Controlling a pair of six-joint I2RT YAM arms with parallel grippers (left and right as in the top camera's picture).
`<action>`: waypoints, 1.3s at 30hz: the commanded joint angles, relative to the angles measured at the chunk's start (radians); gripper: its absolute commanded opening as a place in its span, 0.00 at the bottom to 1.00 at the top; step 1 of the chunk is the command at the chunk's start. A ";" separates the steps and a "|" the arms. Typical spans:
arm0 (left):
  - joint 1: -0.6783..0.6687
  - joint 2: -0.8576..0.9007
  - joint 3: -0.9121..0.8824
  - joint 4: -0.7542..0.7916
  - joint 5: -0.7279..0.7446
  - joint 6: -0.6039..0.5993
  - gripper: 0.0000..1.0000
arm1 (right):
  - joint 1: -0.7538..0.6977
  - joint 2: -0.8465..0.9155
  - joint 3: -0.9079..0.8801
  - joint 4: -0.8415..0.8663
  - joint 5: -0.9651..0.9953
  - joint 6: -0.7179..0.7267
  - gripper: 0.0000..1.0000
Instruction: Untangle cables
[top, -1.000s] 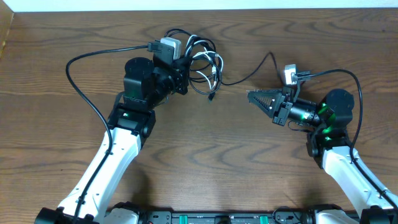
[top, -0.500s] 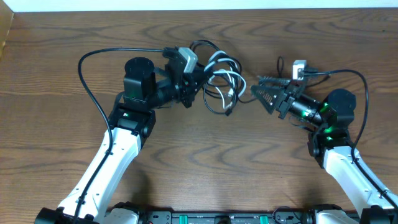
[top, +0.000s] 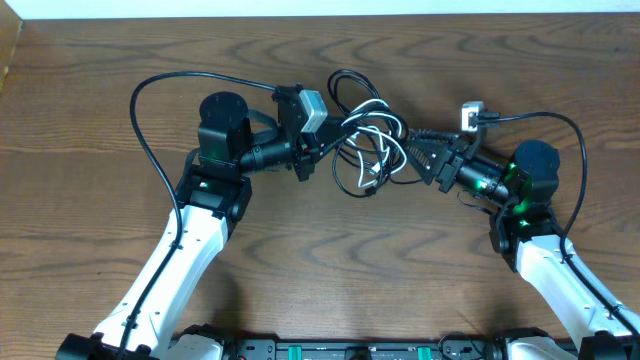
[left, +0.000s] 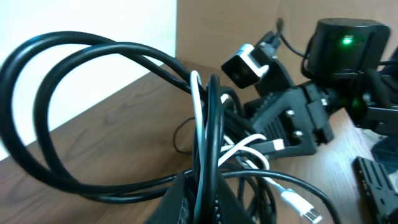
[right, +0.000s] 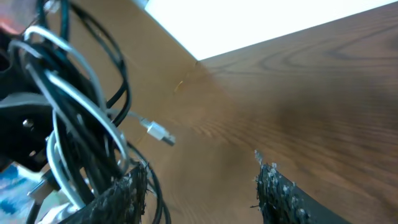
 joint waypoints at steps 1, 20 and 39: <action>-0.003 0.000 0.027 0.009 -0.077 0.012 0.08 | 0.009 -0.005 0.006 0.003 -0.089 -0.024 0.54; -0.003 0.000 0.027 0.002 -0.233 -0.100 0.07 | 0.009 -0.005 0.006 0.004 -0.111 -0.024 0.55; -0.007 0.000 0.027 -0.070 -0.108 0.043 0.08 | -0.056 -0.006 0.007 0.068 -0.051 -0.008 0.58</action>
